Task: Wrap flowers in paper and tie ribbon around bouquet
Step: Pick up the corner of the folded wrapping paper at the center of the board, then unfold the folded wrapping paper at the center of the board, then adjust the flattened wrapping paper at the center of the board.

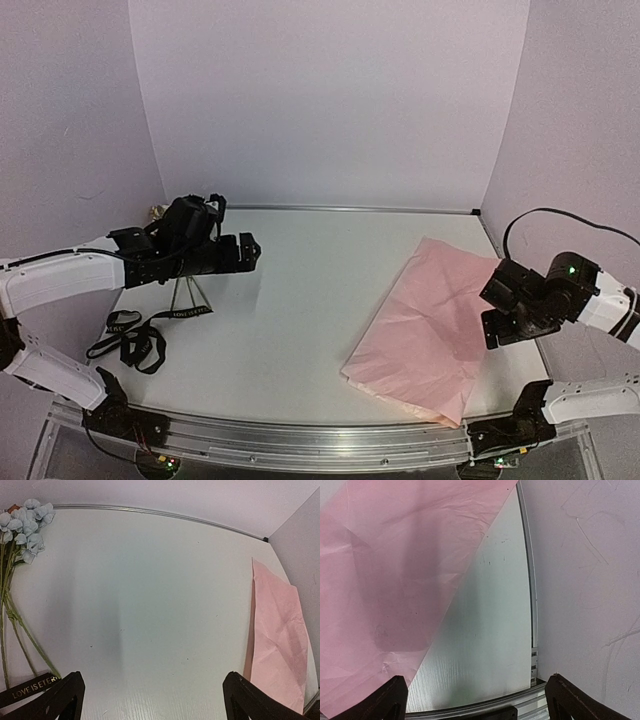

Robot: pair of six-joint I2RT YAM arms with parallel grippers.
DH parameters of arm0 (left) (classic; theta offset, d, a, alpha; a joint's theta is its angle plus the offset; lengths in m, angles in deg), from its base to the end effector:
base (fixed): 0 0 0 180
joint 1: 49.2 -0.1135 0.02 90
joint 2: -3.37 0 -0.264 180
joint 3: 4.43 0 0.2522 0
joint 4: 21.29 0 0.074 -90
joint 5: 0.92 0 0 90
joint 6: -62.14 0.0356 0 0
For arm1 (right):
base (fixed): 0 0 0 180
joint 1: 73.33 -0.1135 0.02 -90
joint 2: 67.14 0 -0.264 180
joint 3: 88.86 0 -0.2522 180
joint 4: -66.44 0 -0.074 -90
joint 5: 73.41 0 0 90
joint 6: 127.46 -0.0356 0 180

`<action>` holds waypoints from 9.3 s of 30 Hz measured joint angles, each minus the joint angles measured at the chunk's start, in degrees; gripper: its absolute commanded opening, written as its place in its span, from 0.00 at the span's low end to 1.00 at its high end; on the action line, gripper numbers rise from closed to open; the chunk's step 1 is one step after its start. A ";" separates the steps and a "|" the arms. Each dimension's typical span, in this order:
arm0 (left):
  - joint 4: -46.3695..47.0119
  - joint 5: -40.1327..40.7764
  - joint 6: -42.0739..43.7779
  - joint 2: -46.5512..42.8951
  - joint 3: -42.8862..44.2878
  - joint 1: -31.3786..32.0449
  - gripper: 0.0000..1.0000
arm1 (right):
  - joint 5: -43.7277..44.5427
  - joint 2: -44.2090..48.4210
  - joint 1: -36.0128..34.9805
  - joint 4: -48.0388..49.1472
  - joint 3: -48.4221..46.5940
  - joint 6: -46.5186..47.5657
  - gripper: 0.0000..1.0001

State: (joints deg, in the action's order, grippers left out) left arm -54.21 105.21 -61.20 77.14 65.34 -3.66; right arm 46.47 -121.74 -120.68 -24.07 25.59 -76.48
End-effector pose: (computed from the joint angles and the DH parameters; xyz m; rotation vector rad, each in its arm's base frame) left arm 0.2062 -0.1960 0.2844 0.0796 2.2229 -0.4612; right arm 0.1036 0.0863 0.2735 -0.1272 2.6314 -0.3477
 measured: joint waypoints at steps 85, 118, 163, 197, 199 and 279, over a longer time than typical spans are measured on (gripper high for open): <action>28.26 -52.10 -23.17 41.68 6.85 3.54 0.00 | -45.83 -24.93 28.86 52.41 15.66 -17.41 0.96; 14.15 -43.57 5.65 2.38 5.42 4.55 0.00 | -53.98 -65.10 23.95 45.78 -32.61 -19.55 0.59; 4.87 -61.82 15.06 32.90 16.44 25.29 0.43 | -32.56 -7.80 18.57 6.75 -16.10 -2.91 0.90; 20.06 -48.09 -2.29 44.53 15.49 -12.64 0.36 | -52.41 -56.93 15.51 43.31 -25.99 -9.40 0.39; 21.29 -47.54 -3.41 44.63 14.46 -12.64 0.36 | -52.45 -56.93 15.76 44.37 -24.43 -9.53 0.39; 14.18 -17.52 -23.74 7.92 -23.79 -6.95 0.35 | -37.57 -54.77 2.23 25.78 -16.53 1.51 0.09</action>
State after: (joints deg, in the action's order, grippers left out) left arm -40.03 87.69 -84.94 85.06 41.55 -10.61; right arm 8.89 -176.52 -118.44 1.71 9.06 -74.97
